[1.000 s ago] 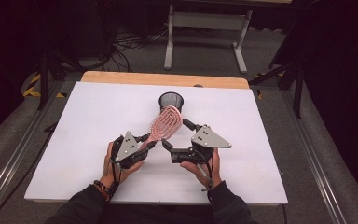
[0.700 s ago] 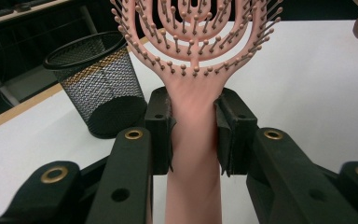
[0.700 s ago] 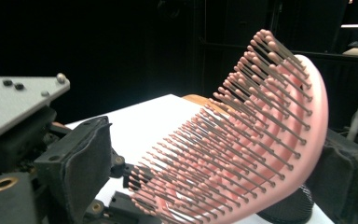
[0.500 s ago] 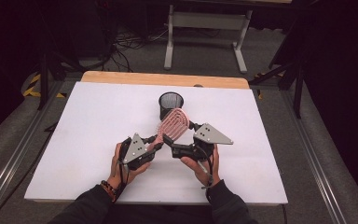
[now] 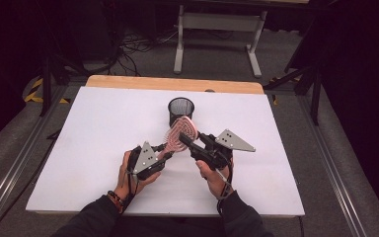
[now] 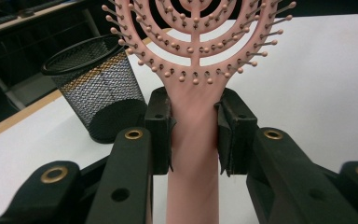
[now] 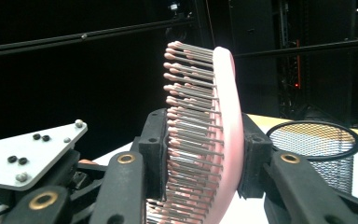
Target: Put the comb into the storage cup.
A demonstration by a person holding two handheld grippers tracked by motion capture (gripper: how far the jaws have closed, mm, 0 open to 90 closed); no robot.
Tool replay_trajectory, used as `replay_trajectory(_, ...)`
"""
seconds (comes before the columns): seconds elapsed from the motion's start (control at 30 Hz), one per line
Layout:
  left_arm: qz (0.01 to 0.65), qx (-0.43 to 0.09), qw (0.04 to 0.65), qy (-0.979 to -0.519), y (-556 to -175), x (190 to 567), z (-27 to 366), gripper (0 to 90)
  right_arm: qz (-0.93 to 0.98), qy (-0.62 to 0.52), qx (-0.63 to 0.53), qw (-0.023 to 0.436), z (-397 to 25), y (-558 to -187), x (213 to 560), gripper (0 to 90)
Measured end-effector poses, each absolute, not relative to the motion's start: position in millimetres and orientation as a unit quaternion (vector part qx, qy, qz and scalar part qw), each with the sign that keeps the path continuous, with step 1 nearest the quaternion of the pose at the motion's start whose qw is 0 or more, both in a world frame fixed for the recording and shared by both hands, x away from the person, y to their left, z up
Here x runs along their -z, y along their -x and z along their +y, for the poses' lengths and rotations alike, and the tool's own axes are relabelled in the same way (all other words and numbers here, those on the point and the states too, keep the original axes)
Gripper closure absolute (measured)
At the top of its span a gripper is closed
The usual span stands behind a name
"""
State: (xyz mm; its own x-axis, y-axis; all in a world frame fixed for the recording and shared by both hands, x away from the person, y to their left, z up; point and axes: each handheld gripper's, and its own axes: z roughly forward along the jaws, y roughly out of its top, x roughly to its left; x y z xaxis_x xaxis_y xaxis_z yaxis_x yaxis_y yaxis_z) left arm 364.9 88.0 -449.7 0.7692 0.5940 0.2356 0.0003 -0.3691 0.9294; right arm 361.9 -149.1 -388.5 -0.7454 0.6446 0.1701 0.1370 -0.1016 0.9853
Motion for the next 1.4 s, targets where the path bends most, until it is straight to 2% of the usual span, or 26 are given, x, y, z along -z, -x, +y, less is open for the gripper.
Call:
replay_trajectory(0.5, 0.181, -0.292, 0.528, -0.777, -363, 449, 87, 68.2, 0.646, -0.299, -0.678, 0.182, -148, -356, 386, 63.6)
replay_trajectory(0.77, 0.168, -0.295, 0.524, -0.781, -360, 446, 88, 63.0, 0.650, -0.281, -0.676, 0.205, -149, -351, 382, 64.0)
replay_trajectory(0.93, 0.167, -0.287, 0.527, -0.782, -359, 446, 88, 51.7, 0.653, -0.270, -0.676, 0.211, -149, -349, 381, 64.4)
replay_trajectory(1.03, 0.183, -0.291, 0.527, -0.777, -360, 446, 88, 34.9, 0.652, -0.270, -0.676, 0.211, -151, -348, 380, 64.5)
replay_trajectory(1.17, 0.188, -0.264, 0.543, -0.775, -363, 447, 92, 21.5, 0.650, -0.270, -0.676, 0.218, -154, -348, 379, 64.8)
replay_trajectory(1.4, 0.182, -0.245, 0.562, -0.769, -362, 443, 101, 14.9, 0.649, -0.271, -0.670, 0.237, -162, -347, 375, 64.9)
